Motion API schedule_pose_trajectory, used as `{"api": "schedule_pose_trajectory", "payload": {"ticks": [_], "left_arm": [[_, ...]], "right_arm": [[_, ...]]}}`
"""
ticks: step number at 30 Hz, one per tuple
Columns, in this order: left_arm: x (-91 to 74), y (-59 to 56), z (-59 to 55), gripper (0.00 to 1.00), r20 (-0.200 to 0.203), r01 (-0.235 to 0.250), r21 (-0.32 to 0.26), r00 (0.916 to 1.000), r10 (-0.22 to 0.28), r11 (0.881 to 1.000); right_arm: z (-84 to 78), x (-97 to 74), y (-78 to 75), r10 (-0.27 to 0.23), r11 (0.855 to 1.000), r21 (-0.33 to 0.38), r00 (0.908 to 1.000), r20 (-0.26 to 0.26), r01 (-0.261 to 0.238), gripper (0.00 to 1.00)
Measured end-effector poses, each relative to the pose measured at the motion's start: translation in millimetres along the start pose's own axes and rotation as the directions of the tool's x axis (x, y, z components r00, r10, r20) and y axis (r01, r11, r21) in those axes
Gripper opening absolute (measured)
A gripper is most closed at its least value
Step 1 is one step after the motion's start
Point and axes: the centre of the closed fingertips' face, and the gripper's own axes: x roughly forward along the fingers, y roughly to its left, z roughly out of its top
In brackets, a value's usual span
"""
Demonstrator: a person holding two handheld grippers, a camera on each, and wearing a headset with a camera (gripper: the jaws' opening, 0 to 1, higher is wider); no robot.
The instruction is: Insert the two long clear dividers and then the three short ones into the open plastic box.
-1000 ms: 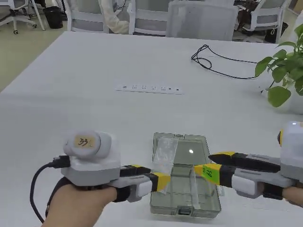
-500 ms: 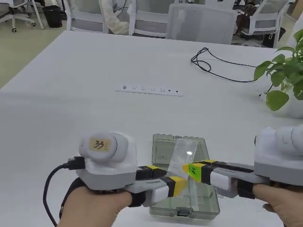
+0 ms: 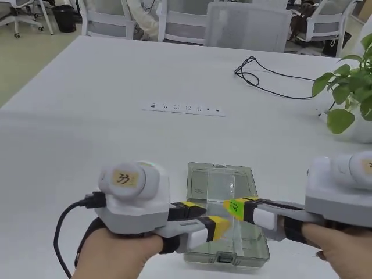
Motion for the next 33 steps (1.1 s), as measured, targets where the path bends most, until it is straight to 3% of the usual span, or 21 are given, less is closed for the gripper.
{"api": "schedule_pose_trajectory", "payload": {"ticks": [8, 12, 22, 28, 33], "left_arm": [[-3.6, 3.1, -3.5, 0.41, -0.003, 0.007, 0.016, 1.0, -0.007, 1.0], [-8.2, 8.2, -5.1, 0.41, -0.011, 0.011, 0.037, 0.9999, -0.011, 0.999], [-20.4, 21.6, -13.4, 0.52, -0.038, 0.025, 0.126, 0.9991, -0.02, 0.992], [-26.6, 30.2, -19.7, 0.63, -0.043, 0.033, 0.2, 0.9988, -0.025, 0.979], [-30.5, 36.3, -24.6, 0.73, -0.061, 0.046, 0.25, 0.9976, -0.032, 0.967]], "right_arm": [[3.6, 0.4, -0.1, -0.006, 1.0, 0.014, 0.9999, -0.009, 0.007, 0.07], [6.0, -0.4, -0.9, -0.021, 1.0, 0.012, 0.9997, -0.007, 0.021, 0.07], [13.5, 1.5, -3.2, -0.045, 0.999, -0.004, 0.999, -0.005, 0.045, 0.07], [19.4, 5.6, -5.5, -0.06, 0.998, 0.018, 0.9978, -0.027, 0.061, 0.07], [23.7, 9.6, -12.3, -0.1, 0.993, 0.052, 0.9931, -0.061, 0.103, 0.07]]}}
